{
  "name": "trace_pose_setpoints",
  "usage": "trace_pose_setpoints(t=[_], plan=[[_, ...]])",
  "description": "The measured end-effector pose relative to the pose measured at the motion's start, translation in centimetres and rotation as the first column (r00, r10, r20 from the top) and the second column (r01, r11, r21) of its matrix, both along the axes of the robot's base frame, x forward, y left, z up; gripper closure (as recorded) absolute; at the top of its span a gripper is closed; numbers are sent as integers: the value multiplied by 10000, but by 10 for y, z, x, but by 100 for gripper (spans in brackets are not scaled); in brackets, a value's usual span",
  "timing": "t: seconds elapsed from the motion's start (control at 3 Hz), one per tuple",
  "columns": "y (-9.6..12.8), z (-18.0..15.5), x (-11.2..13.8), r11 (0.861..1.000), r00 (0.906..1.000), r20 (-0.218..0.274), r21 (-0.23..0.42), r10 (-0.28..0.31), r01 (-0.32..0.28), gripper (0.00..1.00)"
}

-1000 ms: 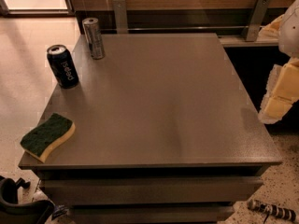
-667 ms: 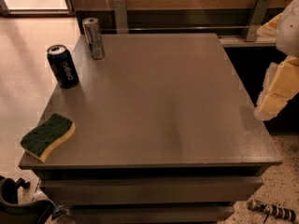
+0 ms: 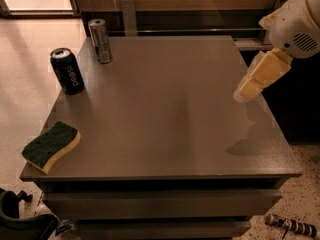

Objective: Move redbull can near sponge

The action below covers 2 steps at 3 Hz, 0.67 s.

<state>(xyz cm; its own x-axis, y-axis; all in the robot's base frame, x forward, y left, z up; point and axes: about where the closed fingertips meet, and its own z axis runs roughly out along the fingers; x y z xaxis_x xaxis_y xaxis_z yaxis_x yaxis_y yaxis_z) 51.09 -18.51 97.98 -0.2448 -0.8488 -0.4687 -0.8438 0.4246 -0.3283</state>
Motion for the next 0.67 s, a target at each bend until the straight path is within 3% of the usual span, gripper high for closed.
trace_pose_setpoints(t=[0.33,0.67], plan=[[23,10,36,9894,9938,1086,1452,-250,90,0],[59,16,73,9452,9767,2132,3230,-238,-474,0]])
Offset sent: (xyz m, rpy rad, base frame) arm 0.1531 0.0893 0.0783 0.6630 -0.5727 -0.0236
